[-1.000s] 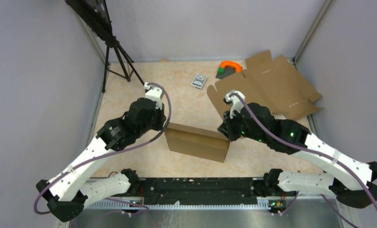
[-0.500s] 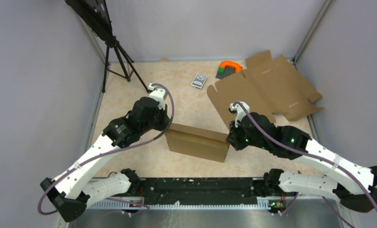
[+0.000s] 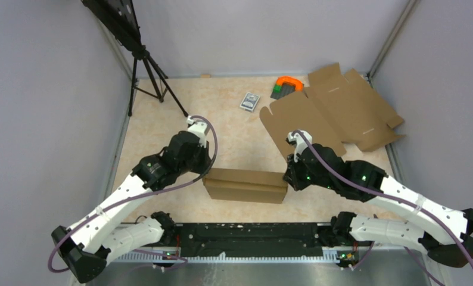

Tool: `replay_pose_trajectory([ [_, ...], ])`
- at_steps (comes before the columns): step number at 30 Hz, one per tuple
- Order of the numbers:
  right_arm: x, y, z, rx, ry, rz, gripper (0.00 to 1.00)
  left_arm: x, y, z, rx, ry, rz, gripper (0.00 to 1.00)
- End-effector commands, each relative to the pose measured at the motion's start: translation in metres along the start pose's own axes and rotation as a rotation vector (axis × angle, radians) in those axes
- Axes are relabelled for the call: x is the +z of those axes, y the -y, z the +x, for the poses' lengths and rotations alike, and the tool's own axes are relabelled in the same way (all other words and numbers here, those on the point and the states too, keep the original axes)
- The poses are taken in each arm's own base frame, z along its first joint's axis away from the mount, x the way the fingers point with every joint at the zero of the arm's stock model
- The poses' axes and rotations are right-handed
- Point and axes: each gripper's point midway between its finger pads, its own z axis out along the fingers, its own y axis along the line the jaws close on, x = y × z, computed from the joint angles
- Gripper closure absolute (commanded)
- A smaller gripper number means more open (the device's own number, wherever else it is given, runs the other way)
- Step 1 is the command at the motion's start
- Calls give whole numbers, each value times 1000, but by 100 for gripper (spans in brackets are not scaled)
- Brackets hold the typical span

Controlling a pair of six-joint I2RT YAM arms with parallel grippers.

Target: Fold the paper box

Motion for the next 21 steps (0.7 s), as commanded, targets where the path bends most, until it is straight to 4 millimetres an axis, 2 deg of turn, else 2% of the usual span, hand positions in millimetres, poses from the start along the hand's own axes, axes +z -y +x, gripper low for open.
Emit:
replay_pose_trajectory([
  [1,4,7,14,10,-37,21,100,-7,1,-7,-31,55,15,100],
  [8,-1,4,-15,-26,22,45,100,-24,6,-39,-1,101,7,100],
  [13,-4,-6,-37,-42,69,21,100,-50,7,-53,-14,145,15,100],
  [16,-3,-9,-38,-54,58,13,100,-70,13,-55,-30,176,70,100],
  [21,0,-7,-31,-54,48,13,100,-92,24,-43,-42,114,145,100],
])
